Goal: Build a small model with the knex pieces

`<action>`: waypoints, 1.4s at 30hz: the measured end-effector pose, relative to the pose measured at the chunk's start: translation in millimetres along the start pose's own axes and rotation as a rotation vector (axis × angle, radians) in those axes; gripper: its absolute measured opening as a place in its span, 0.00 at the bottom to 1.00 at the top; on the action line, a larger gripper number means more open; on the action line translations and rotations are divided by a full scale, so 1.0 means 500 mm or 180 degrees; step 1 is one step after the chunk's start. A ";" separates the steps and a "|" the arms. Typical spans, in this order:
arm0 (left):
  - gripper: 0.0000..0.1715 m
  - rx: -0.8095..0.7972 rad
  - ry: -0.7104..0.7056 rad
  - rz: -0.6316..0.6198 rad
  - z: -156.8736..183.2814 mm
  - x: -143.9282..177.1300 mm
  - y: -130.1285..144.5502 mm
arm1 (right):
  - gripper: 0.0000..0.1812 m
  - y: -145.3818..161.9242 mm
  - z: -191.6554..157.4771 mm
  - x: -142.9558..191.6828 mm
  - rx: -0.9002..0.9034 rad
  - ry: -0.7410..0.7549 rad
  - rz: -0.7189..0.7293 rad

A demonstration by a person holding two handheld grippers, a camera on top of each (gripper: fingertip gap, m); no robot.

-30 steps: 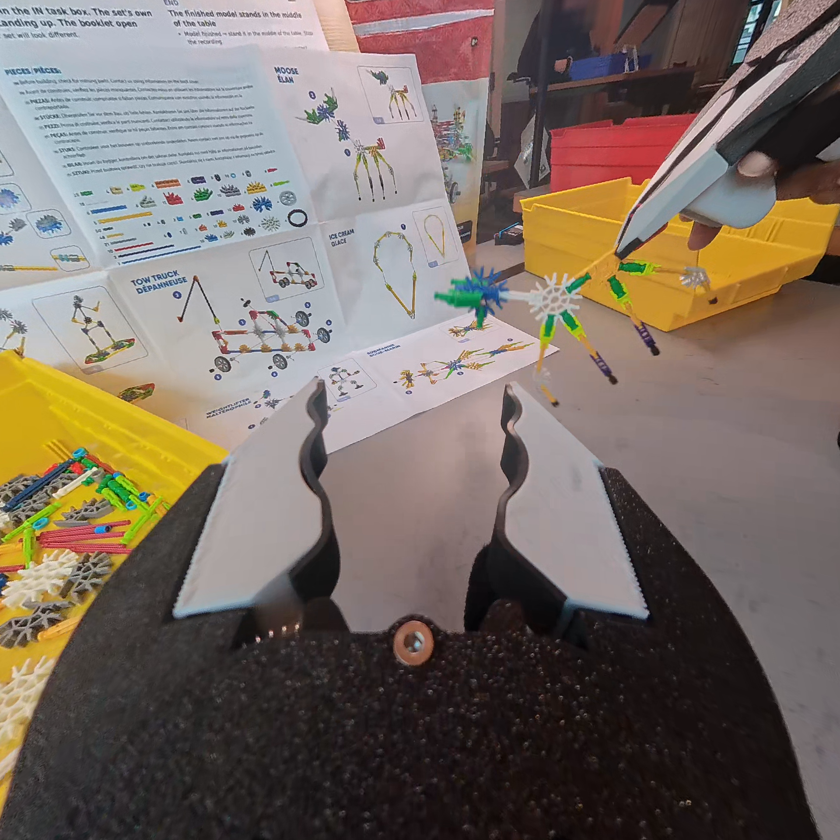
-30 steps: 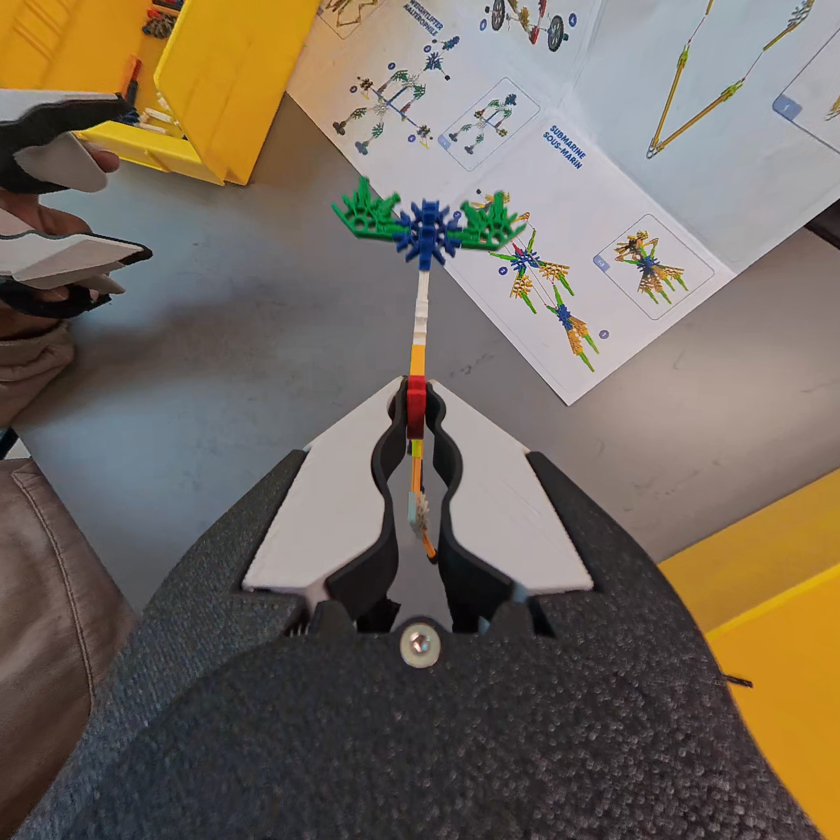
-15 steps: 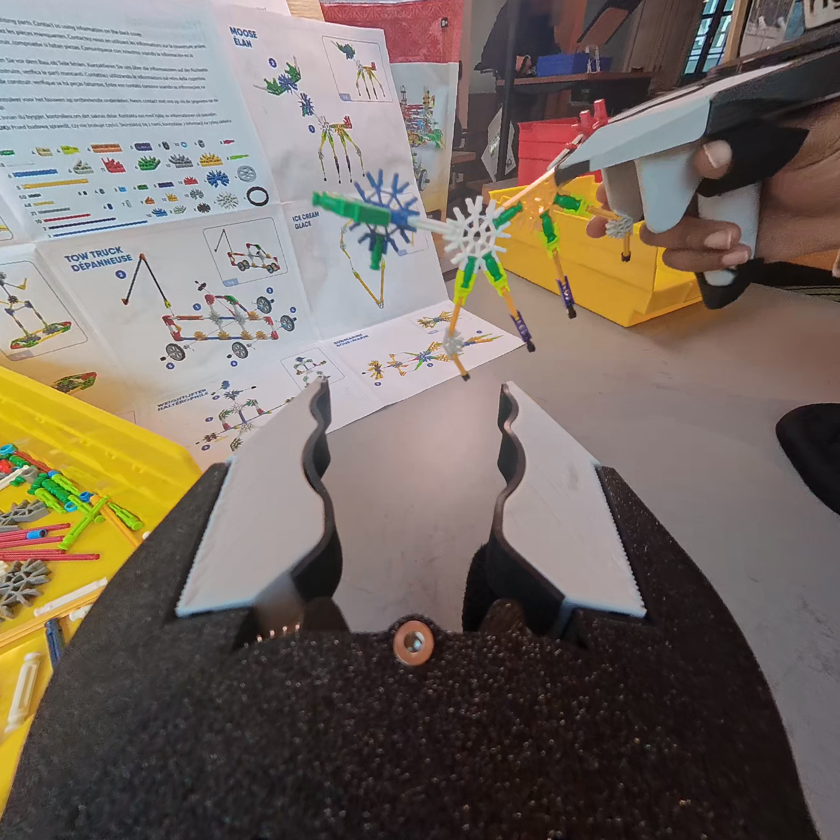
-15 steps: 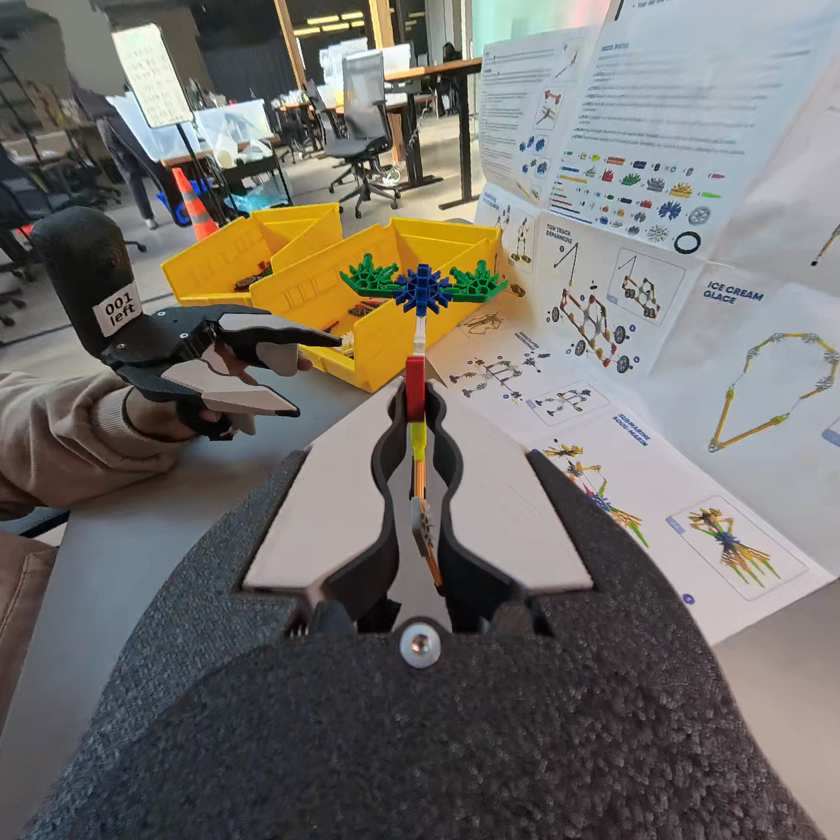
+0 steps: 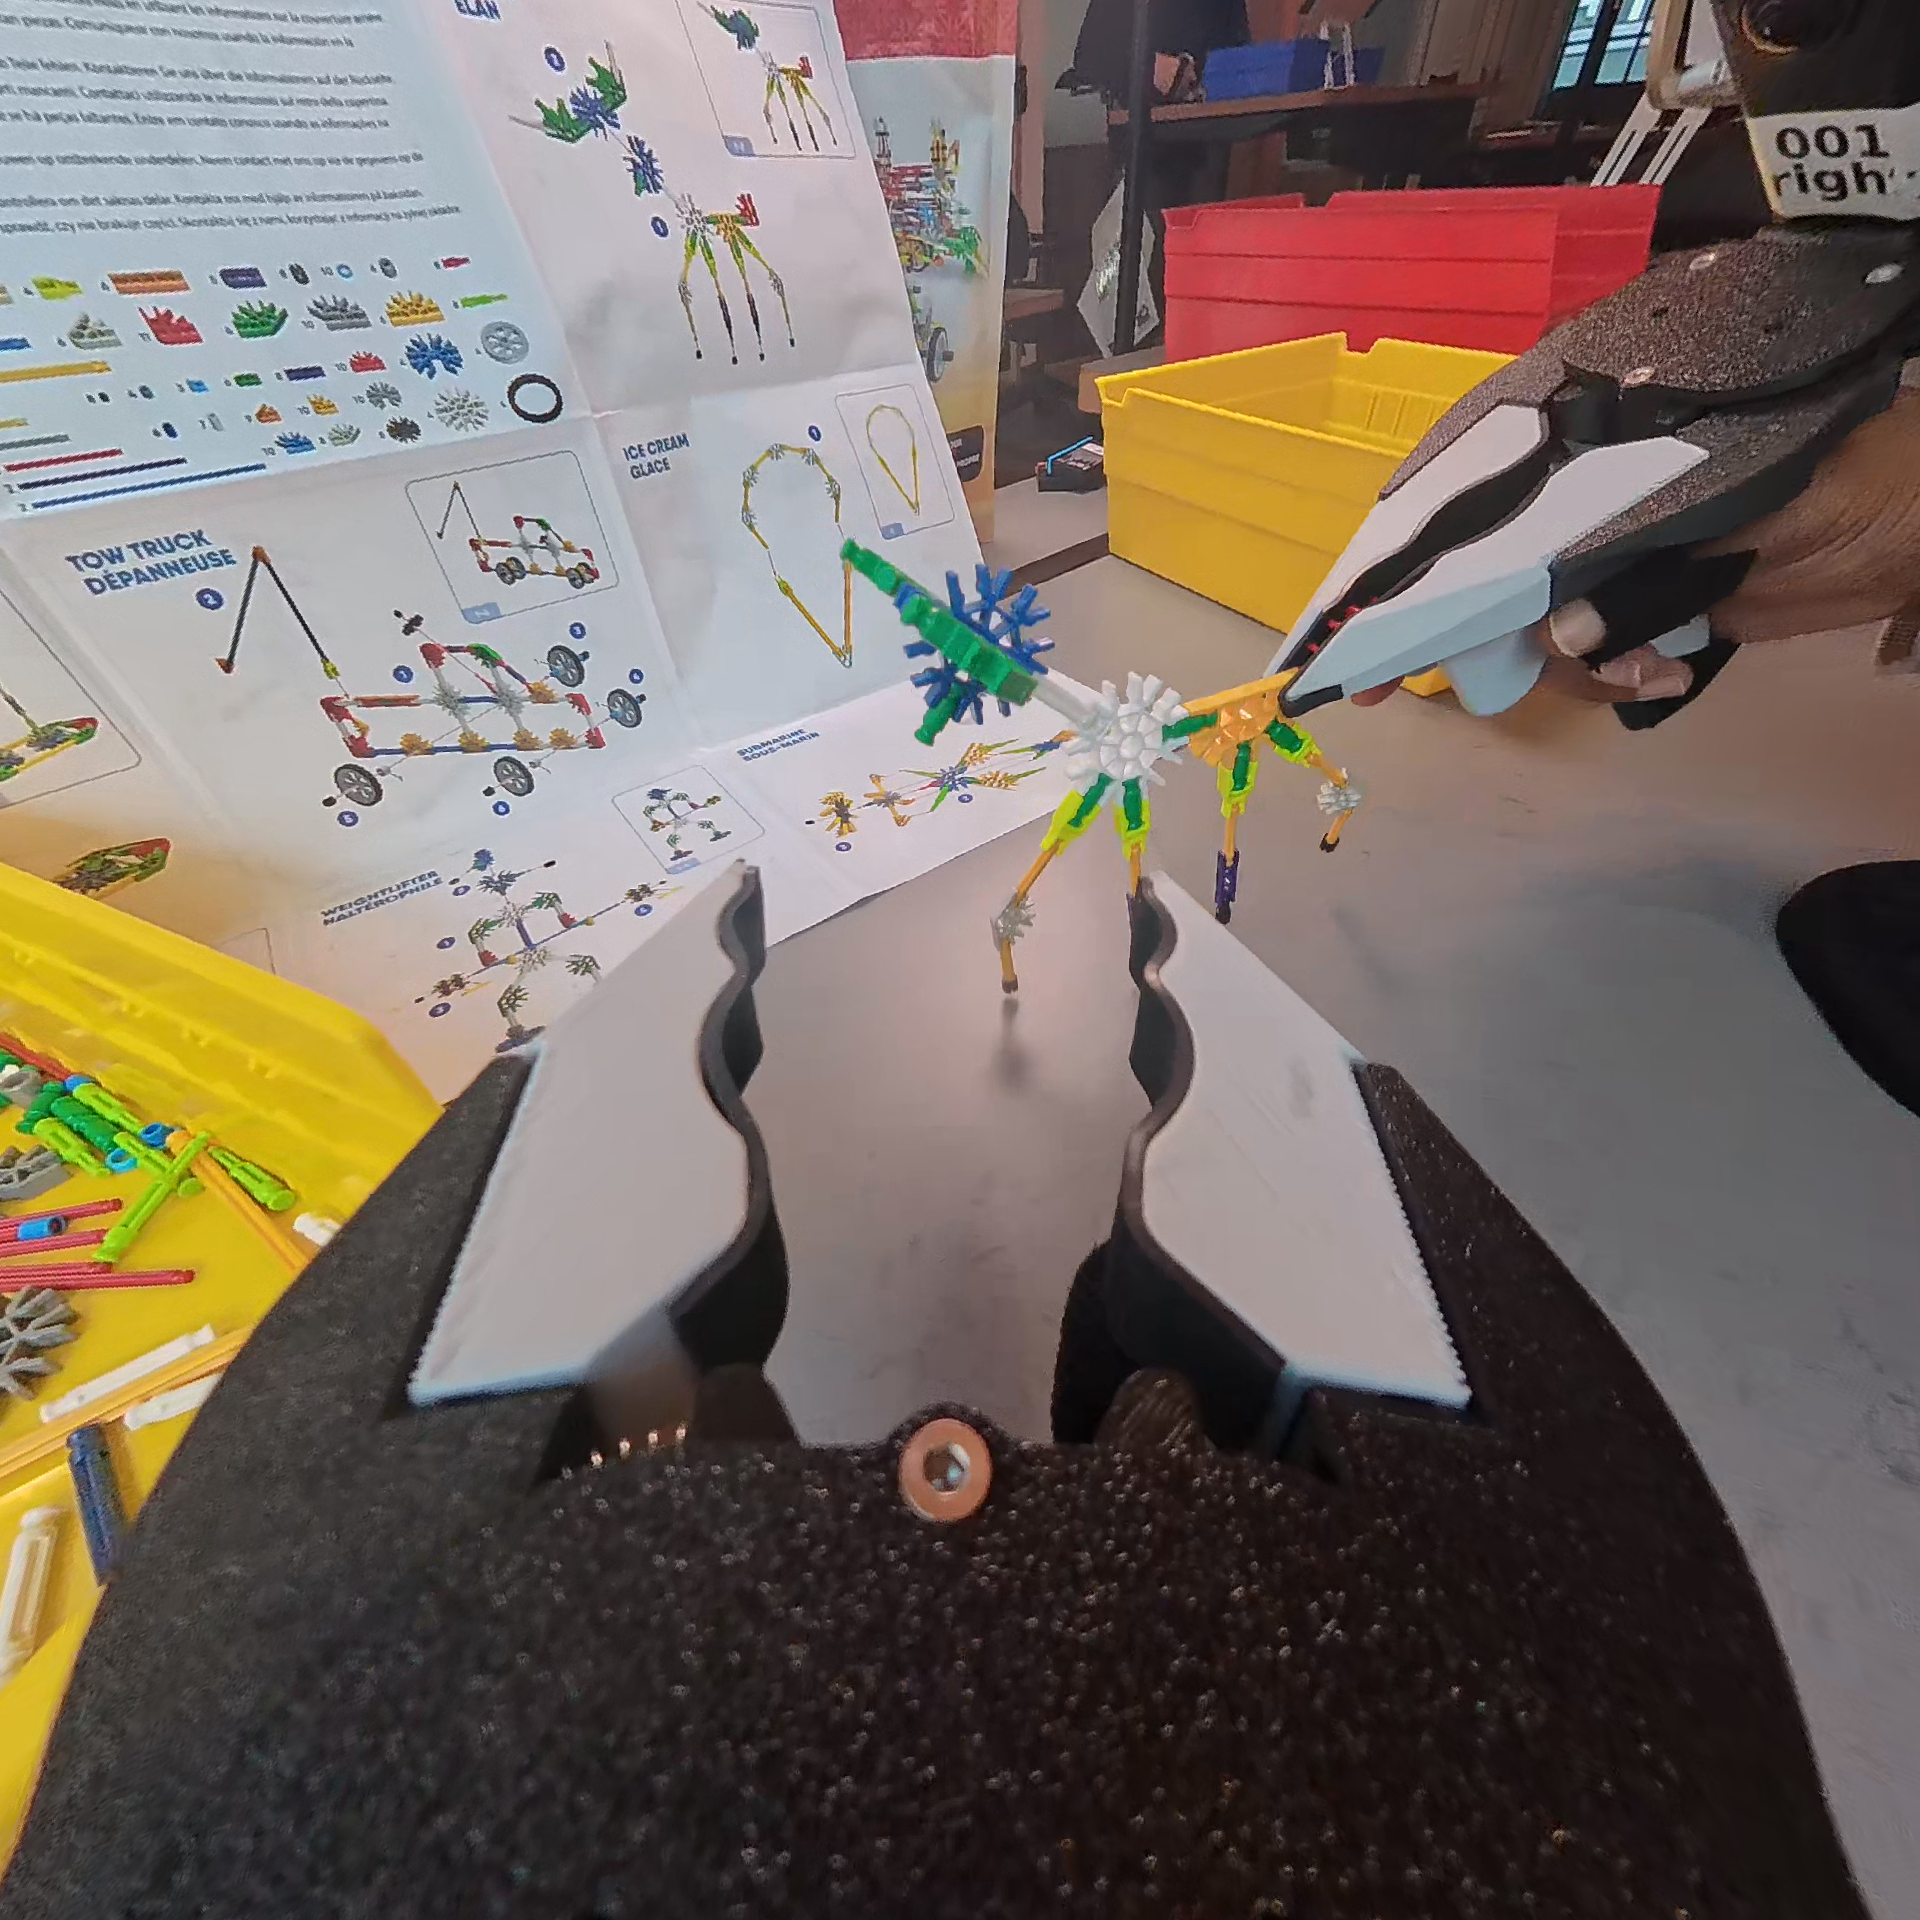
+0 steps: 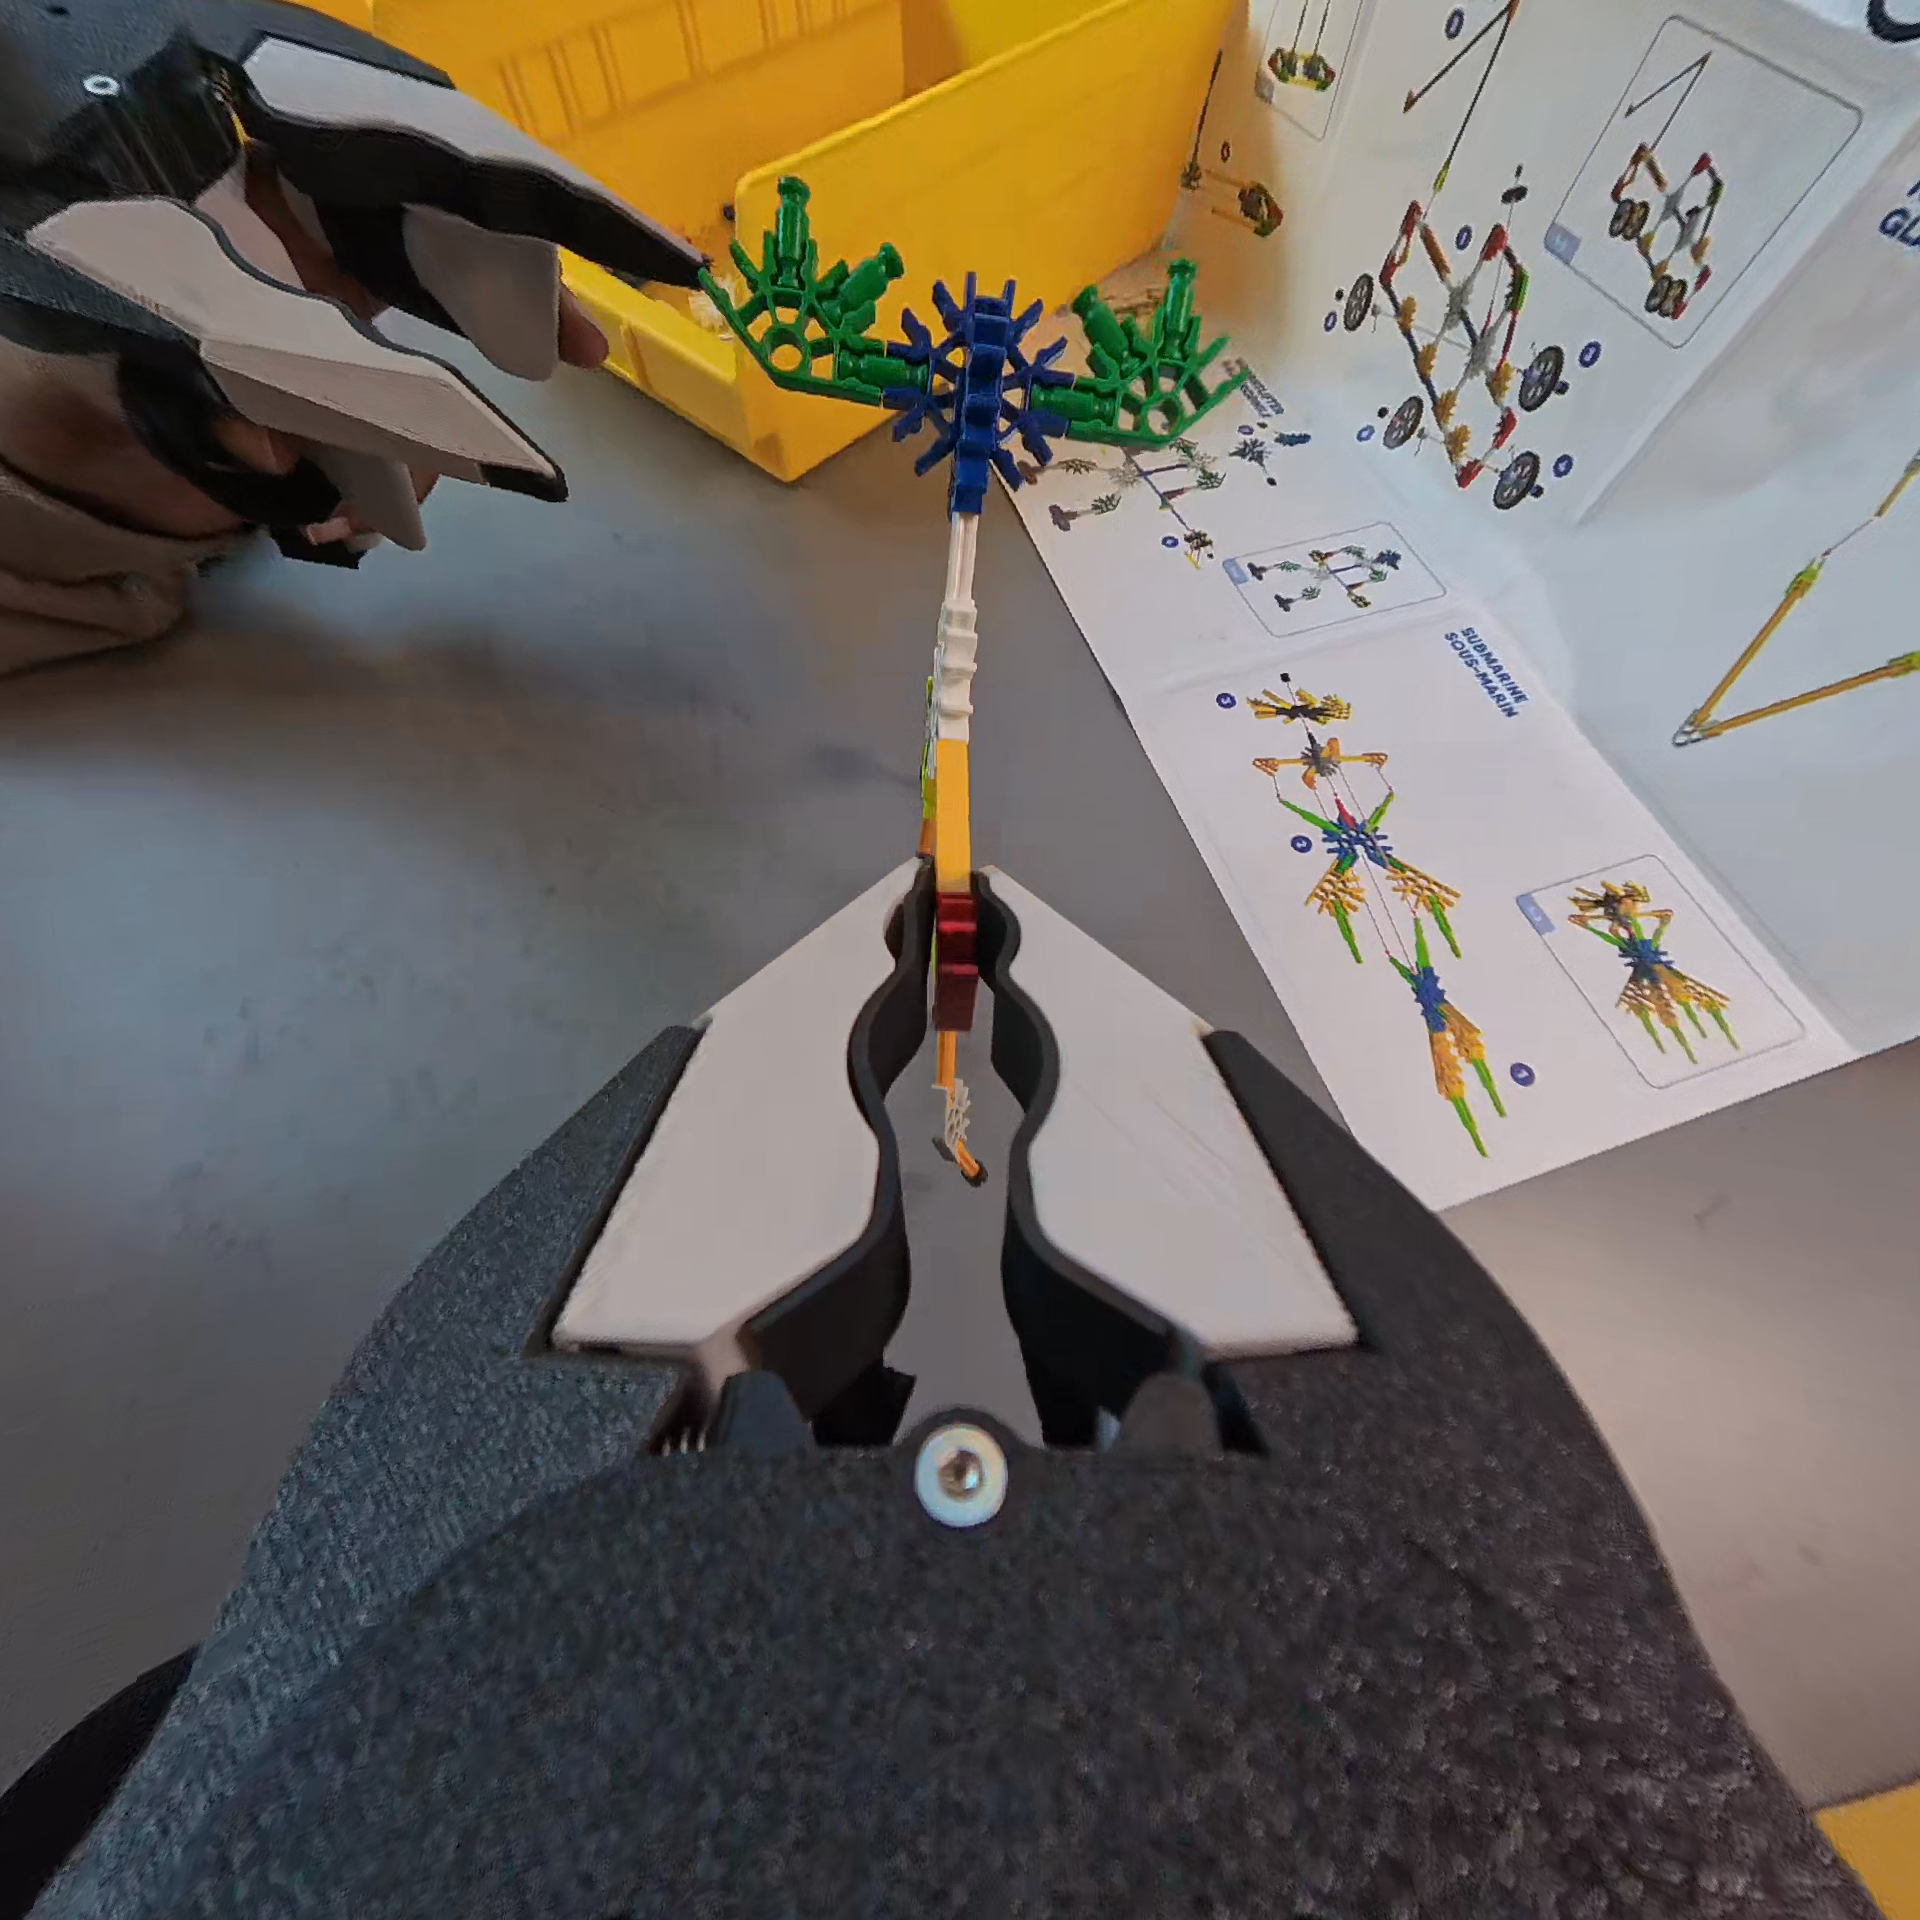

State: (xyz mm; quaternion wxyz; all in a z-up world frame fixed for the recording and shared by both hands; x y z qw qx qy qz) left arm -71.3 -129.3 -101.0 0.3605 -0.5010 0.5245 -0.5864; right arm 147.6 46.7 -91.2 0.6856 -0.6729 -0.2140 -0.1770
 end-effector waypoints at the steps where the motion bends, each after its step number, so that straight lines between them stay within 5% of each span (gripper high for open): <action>1: 0.41 -0.0011 0.0007 -0.0007 0.001 -0.001 0.001 | 0.03 -0.002 0.003 0.003 -0.0019 -0.0018 -0.0097; 15: 0.39 -0.0058 0.0070 -0.0038 0.006 -0.002 0.002 | 0.00 -0.018 -0.007 -0.032 0.0402 -0.0037 -0.1345; 22: 0.38 -0.0025 0.0120 -0.0063 0.004 -0.002 0.001 | 0.25 0.037 0.031 -0.047 -0.0629 0.0122 -0.1383; 28: 0.37 -0.0060 0.0154 -0.0087 0.007 -0.002 0.002 | 0.12 0.069 0.032 -0.069 -0.1106 -0.0344 -0.1105; 34: 0.36 -0.0041 0.0176 -0.0101 0.004 -0.004 0.004 | 0.06 0.019 0.031 -0.017 -0.0788 -0.0311 -0.1014; 42: 0.40 -0.0037 0.0024 0.0067 0.005 0.006 -0.008 | 0.02 -0.139 0.086 0.127 0.0008 0.0558 -0.1057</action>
Point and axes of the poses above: each gripper's, where its closed fingertips meet, x back along the fingers, y out of its underside, z = x × y across the jaws, the point moved 10 cm from there along x, back along the fingers, and after that the axes turned 1 degree about -z, right-handed, at the moved point
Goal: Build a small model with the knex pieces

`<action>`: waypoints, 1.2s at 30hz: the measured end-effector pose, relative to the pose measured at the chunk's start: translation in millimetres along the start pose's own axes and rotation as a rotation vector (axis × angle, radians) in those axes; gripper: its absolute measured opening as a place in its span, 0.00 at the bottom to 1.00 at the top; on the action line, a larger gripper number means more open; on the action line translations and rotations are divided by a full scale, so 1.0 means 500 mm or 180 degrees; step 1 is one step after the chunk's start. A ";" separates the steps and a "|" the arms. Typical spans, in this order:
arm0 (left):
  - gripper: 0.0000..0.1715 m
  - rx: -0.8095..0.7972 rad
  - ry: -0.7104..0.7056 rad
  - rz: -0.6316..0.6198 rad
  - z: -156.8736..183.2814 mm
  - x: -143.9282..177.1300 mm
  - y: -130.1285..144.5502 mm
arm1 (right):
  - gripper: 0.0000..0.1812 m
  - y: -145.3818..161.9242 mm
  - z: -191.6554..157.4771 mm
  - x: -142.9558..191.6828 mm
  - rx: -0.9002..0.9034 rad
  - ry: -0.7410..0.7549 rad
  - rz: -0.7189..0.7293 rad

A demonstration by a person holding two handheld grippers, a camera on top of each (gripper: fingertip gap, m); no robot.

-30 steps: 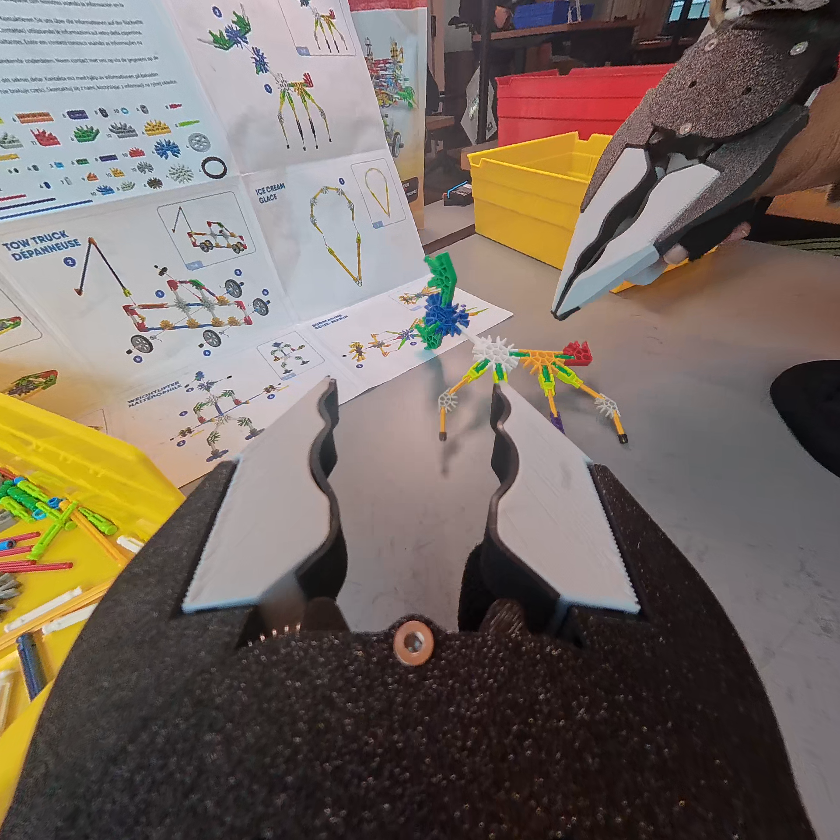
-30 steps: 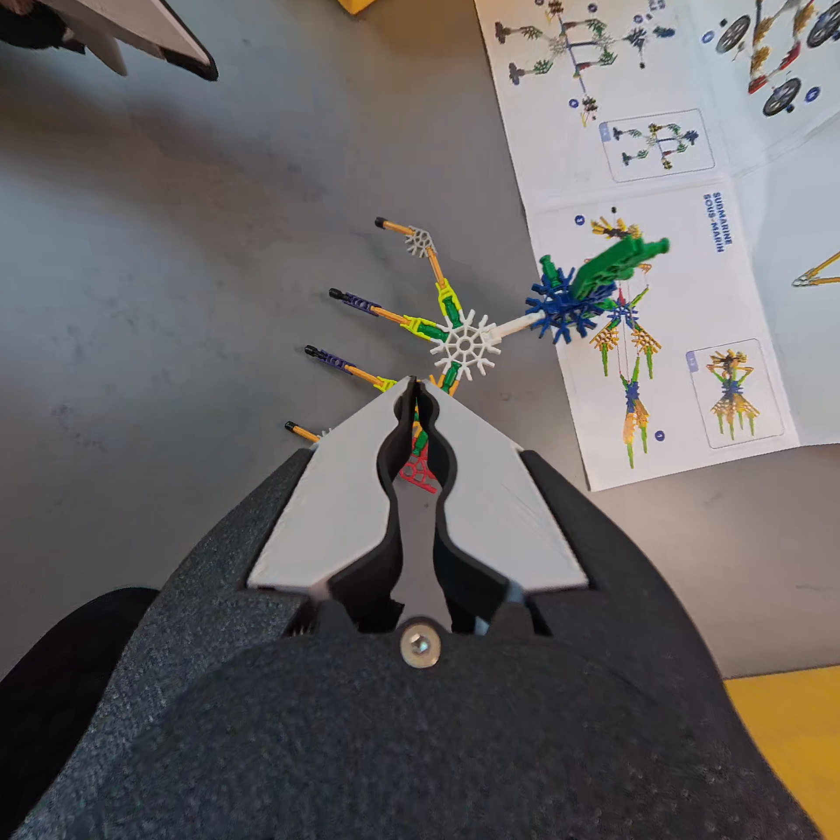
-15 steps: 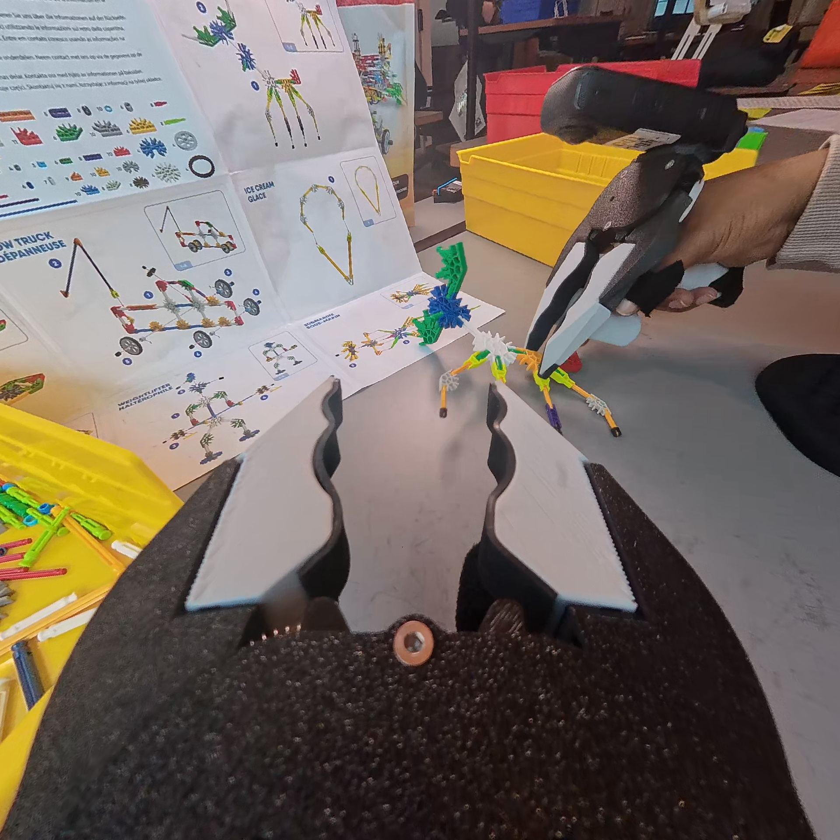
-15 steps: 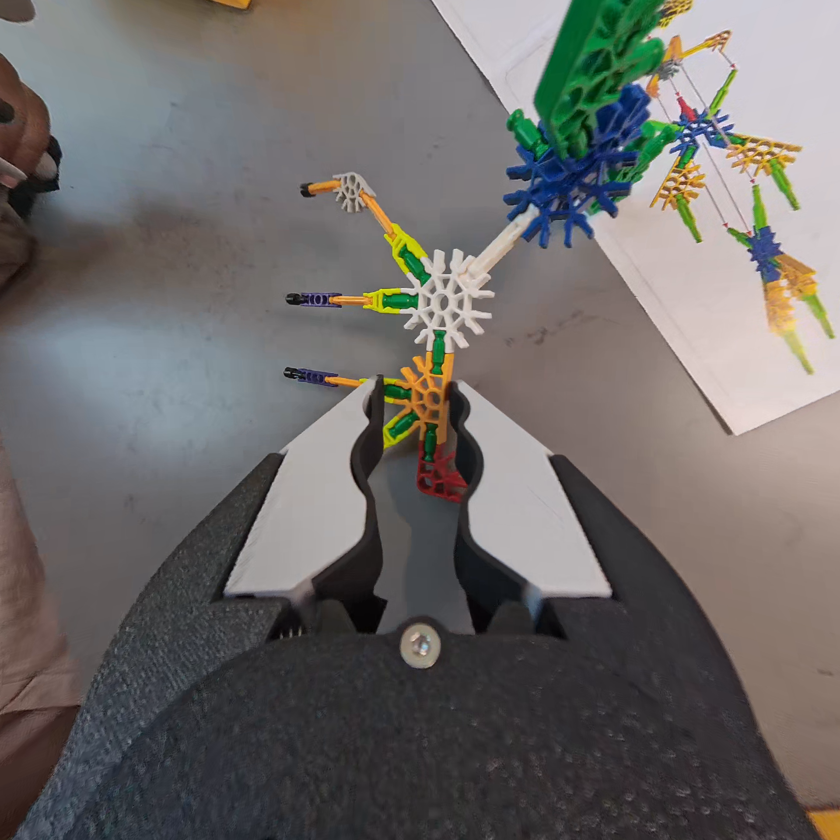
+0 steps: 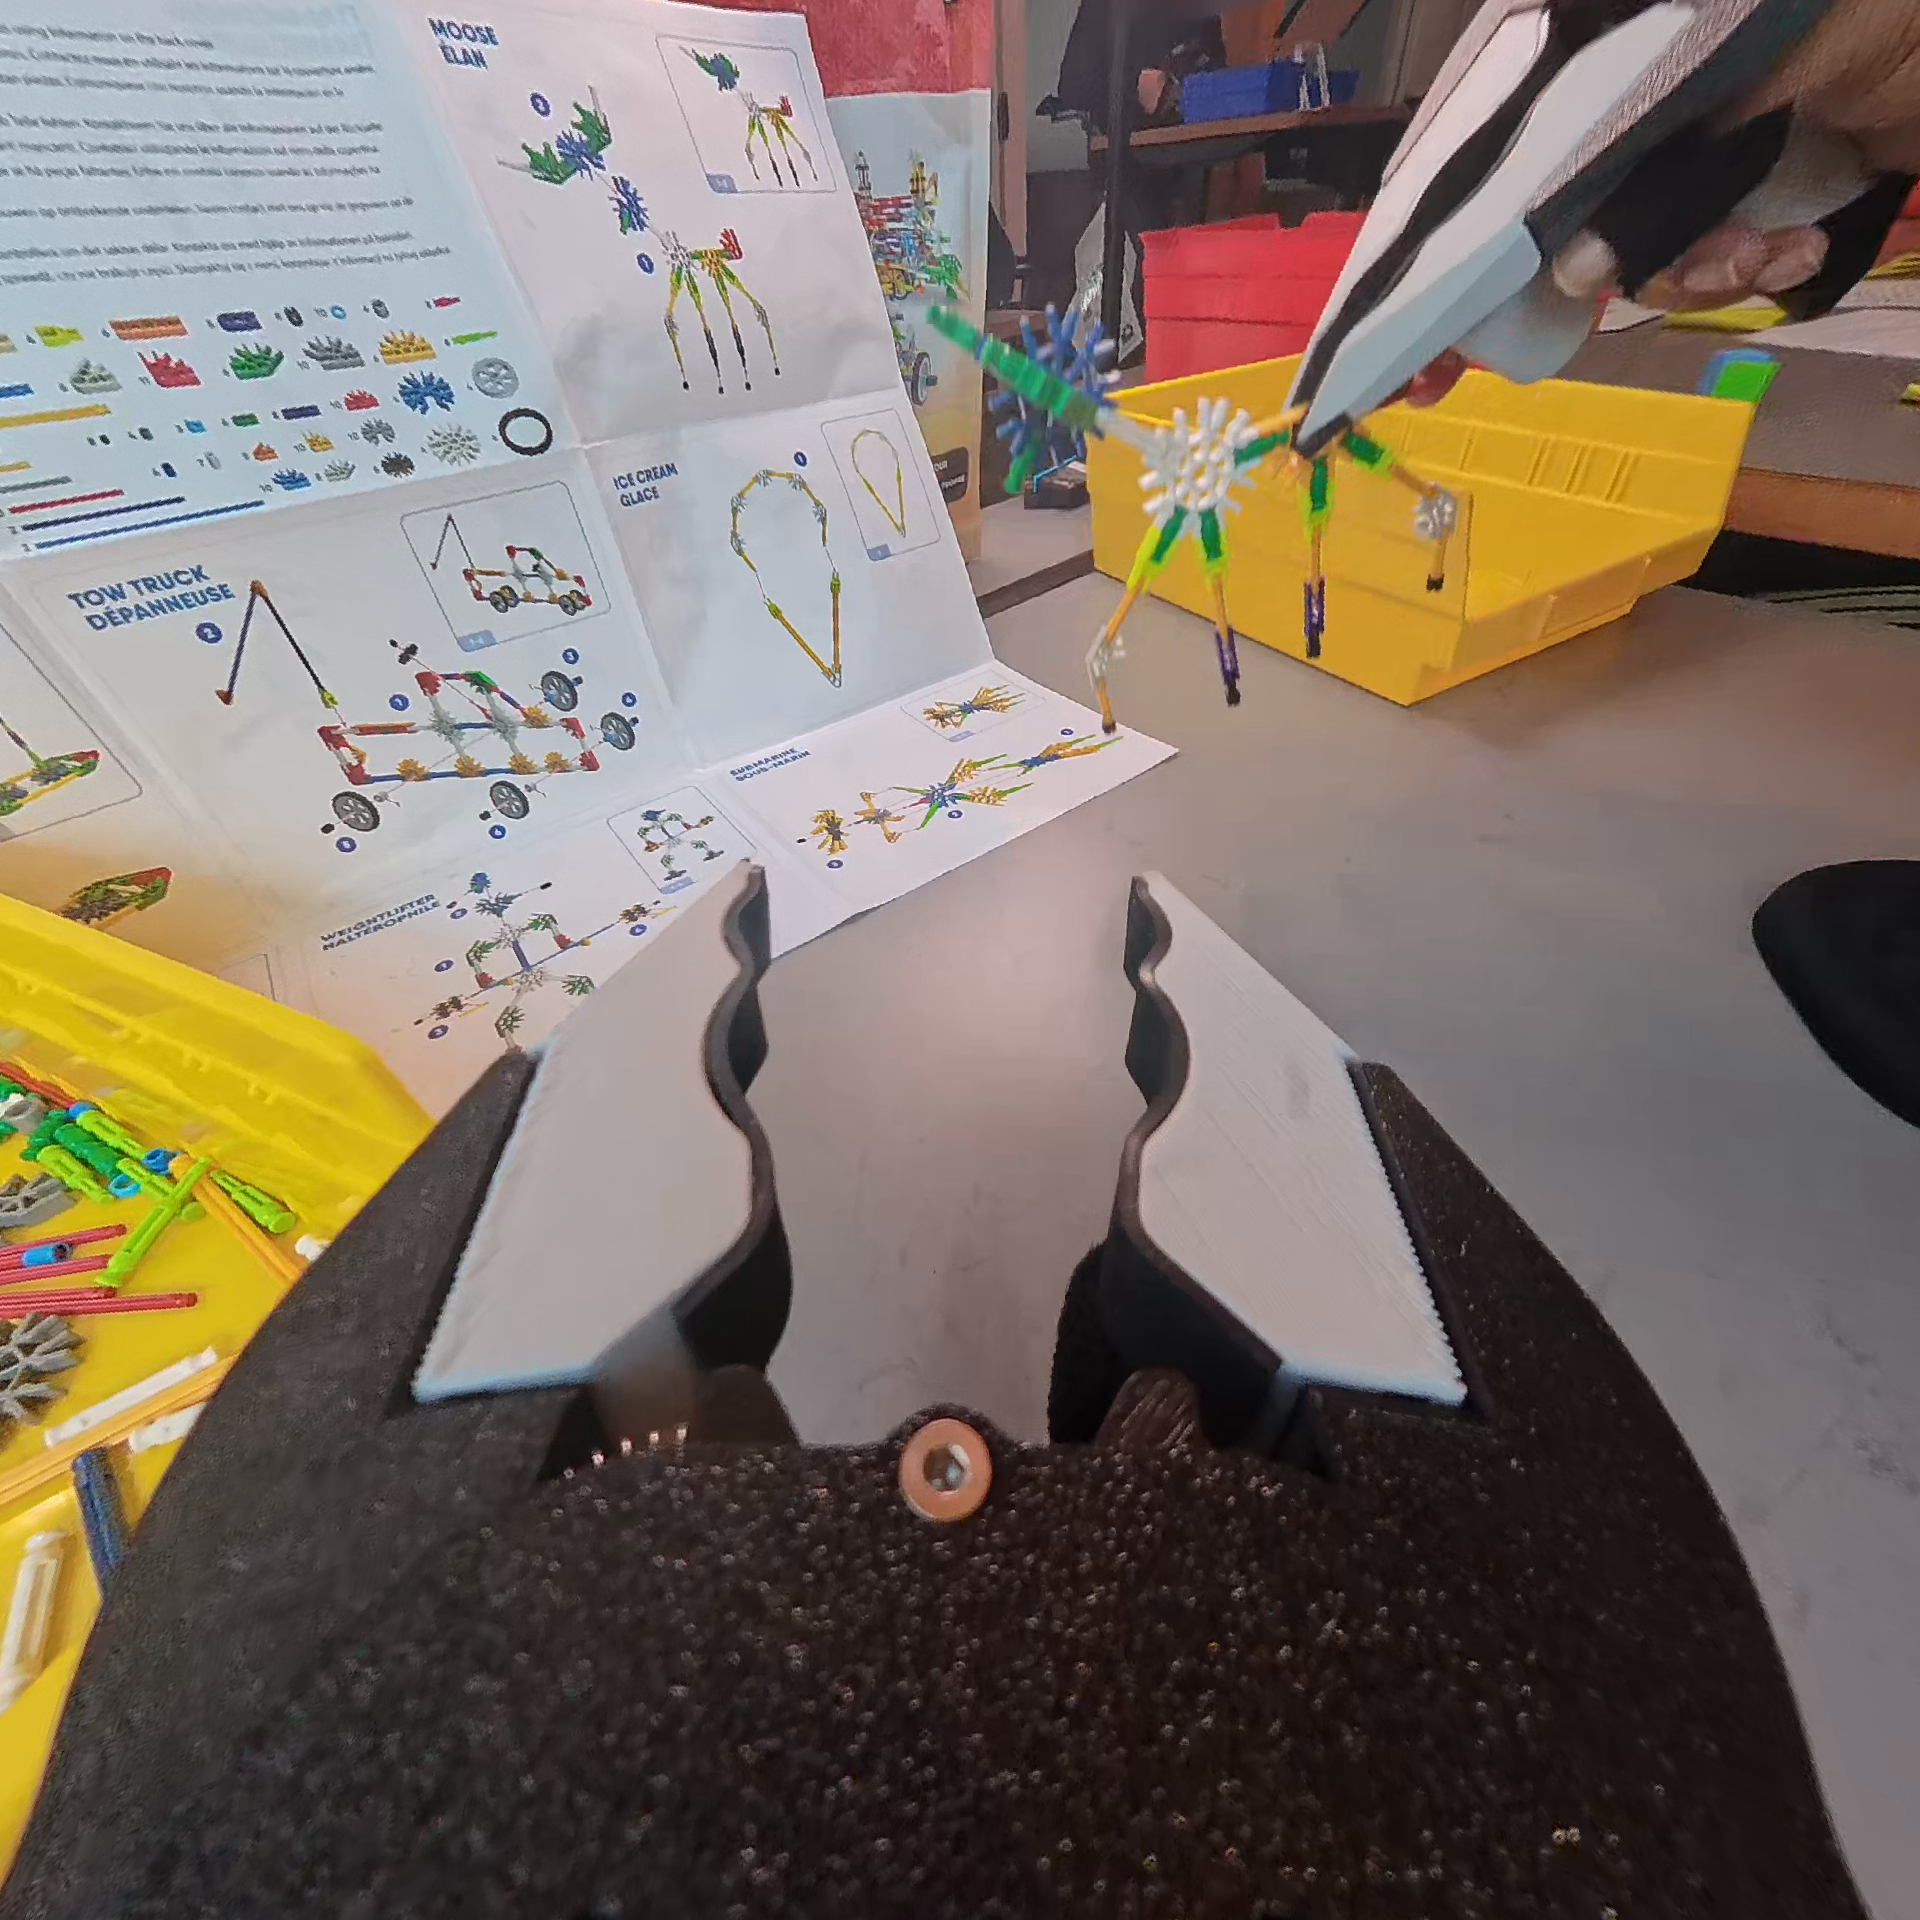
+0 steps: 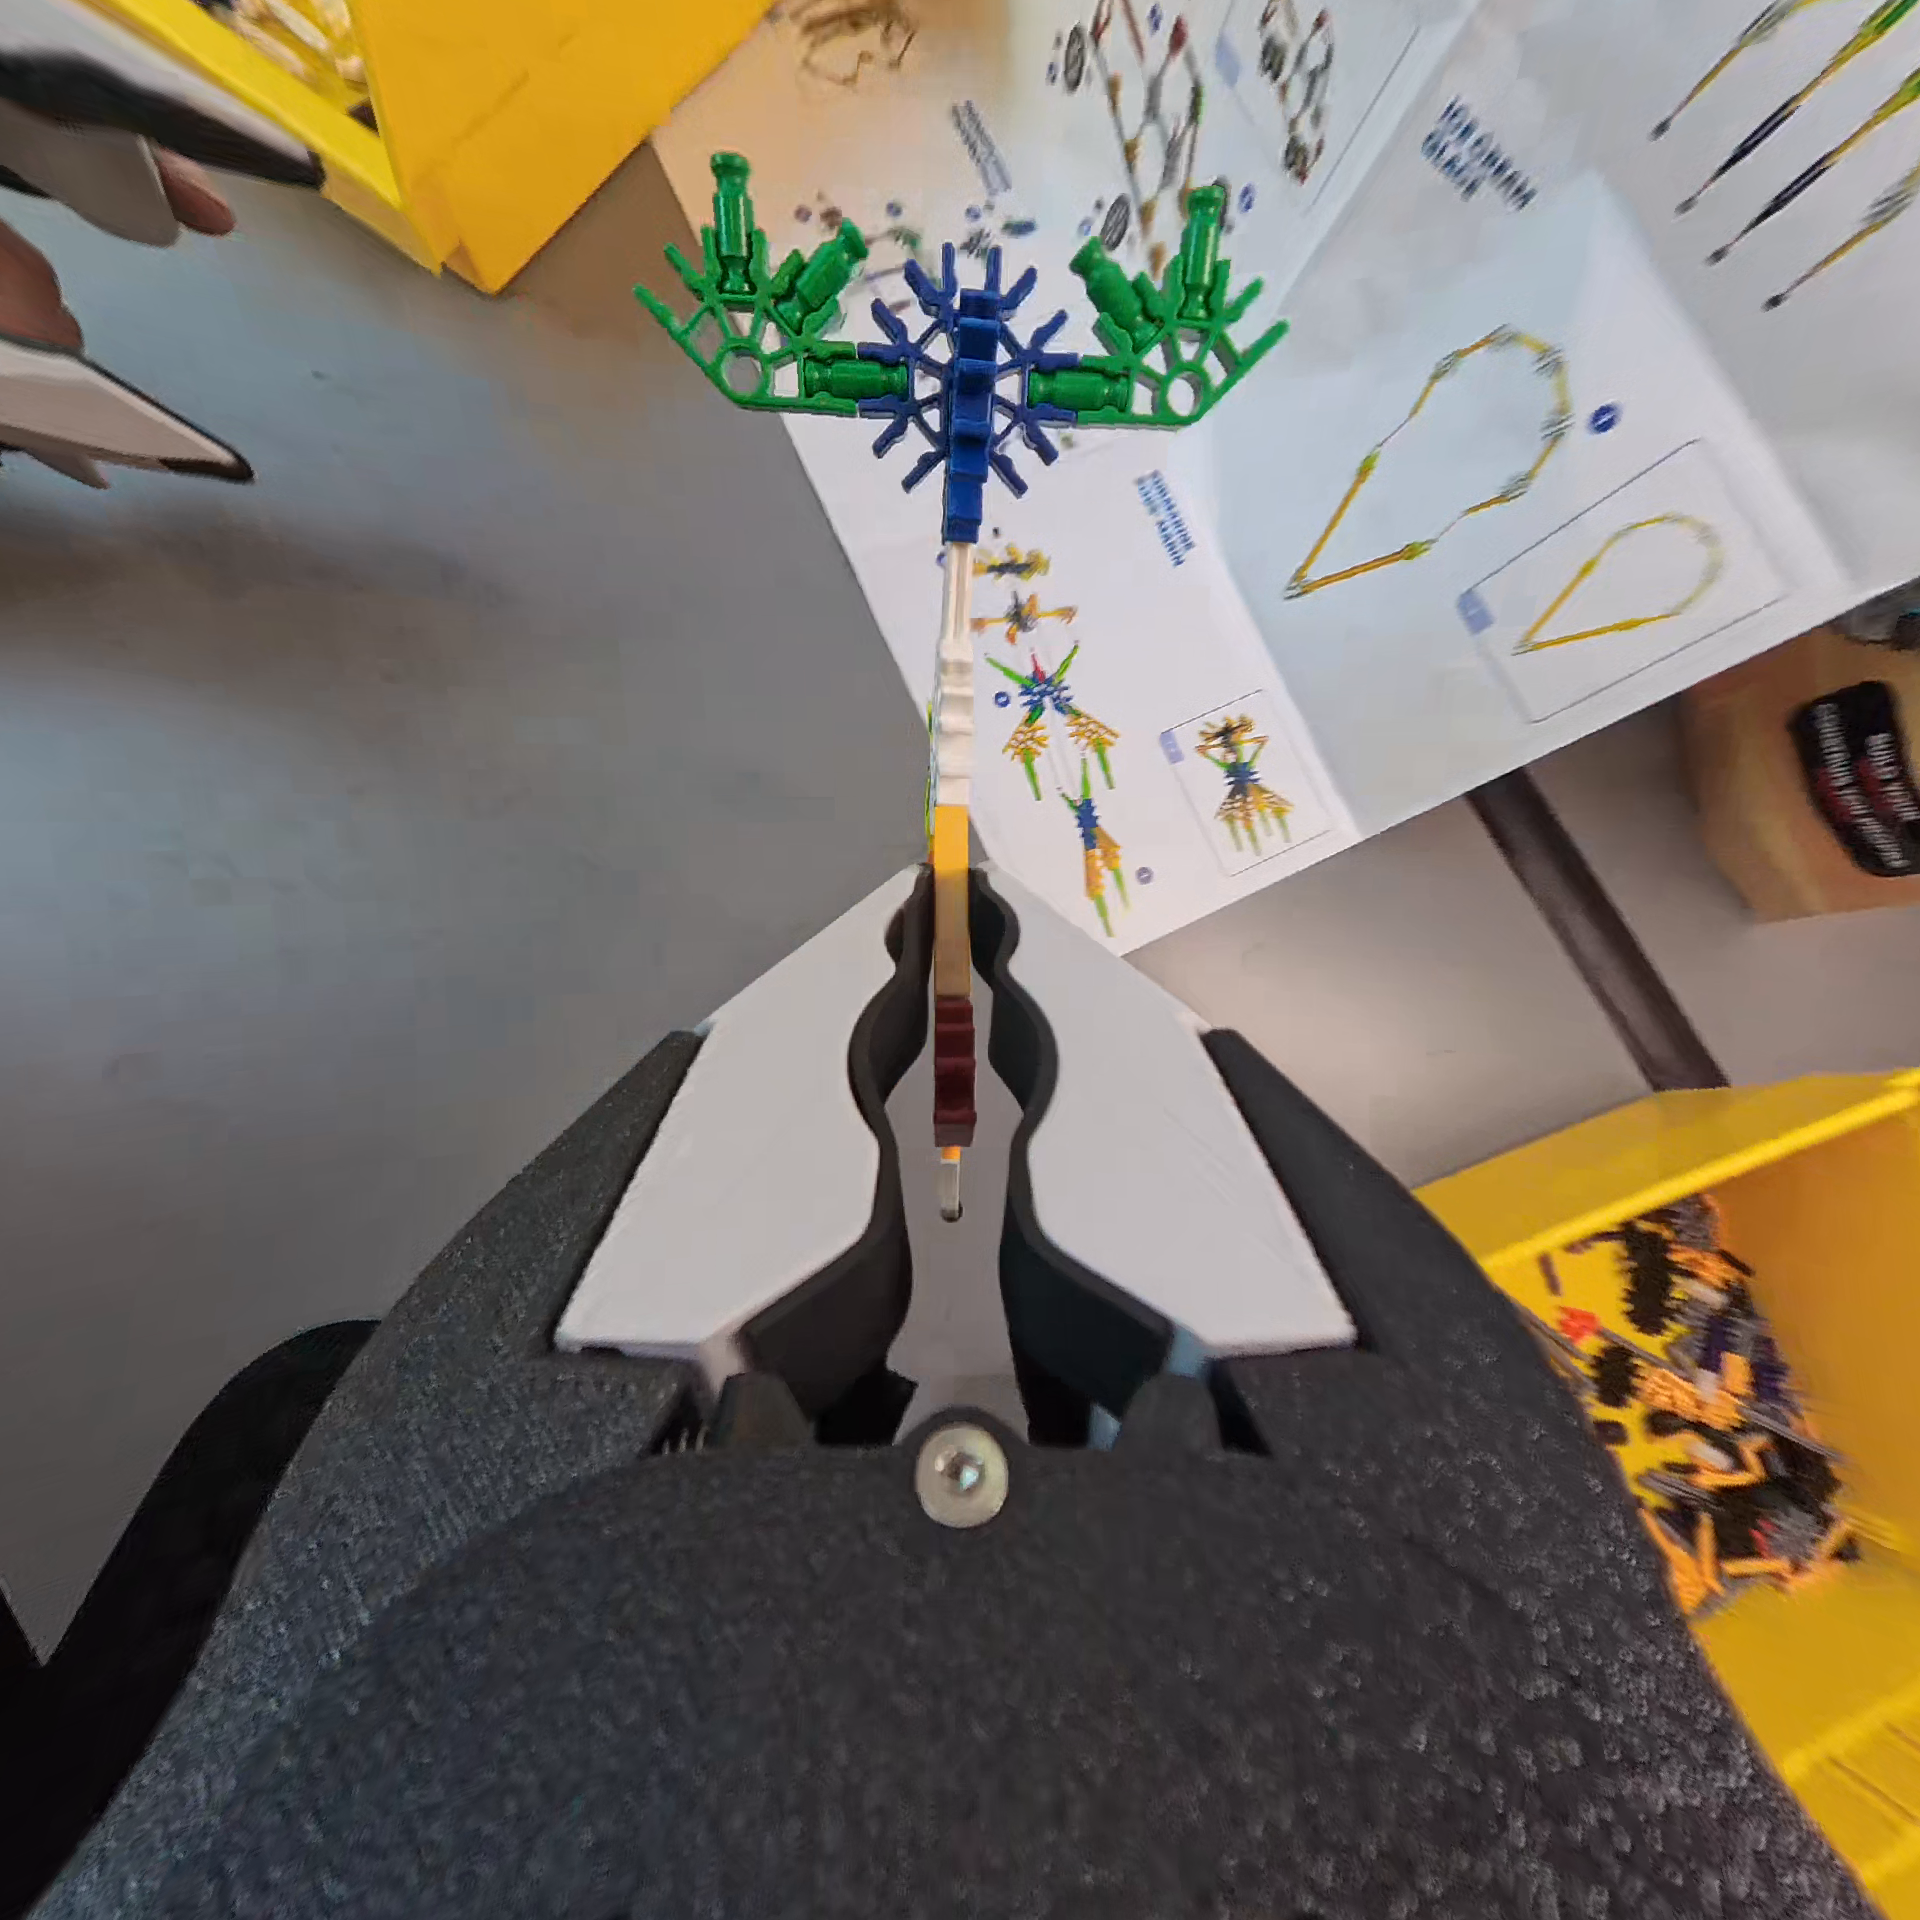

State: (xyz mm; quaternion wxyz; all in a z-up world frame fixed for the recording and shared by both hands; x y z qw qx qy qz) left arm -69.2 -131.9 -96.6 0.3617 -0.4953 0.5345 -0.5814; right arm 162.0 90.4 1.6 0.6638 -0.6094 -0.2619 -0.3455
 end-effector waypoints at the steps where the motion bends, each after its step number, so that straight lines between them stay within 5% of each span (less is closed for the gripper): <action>1: 0.40 0.0004 -0.0014 0.0029 0.000 0.002 -0.002 | 0.02 -0.018 0.013 0.025 0.0001 0.0102 0.0116; 7: 0.41 -0.0030 -0.0088 0.0059 -0.001 0.004 -0.004 | 0.02 -0.073 0.088 0.123 -0.0253 0.0168 0.1021; 14: 0.43 -0.0086 -0.0185 0.0028 -0.006 0.004 -0.003 | 0.02 0.011 0.144 0.055 -0.0576 -0.0137 0.1561; 18: 0.43 -0.0099 -0.0229 -0.0022 -0.015 -0.001 0.003 | 0.02 -0.014 0.174 0.076 -0.0496 -0.0159 0.1563; 26: 0.43 -0.0116 -0.0293 -0.0115 -0.026 -0.008 0.012 | 0.02 -0.057 0.212 0.050 -0.0158 -0.0202 0.0767; 33: 0.42 -0.0116 -0.0315 -0.0128 -0.034 -0.008 0.013 | 0.02 -0.103 0.210 0.024 -0.0378 -0.0593 0.1675; 36: 0.43 -0.0168 -0.0365 -0.0128 -0.038 -0.006 0.011 | 0.02 -0.099 0.209 -0.020 -0.0407 -0.0683 0.1664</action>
Point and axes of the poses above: each gripper's, where its closed fingertips meet, x back along the fingers, y out of its underside, z = x × y across the jaws, the point moved 10 cm from there along x, back along the fingers, and after that the axes turned 1 degree about -z, right-handed, at the moved point
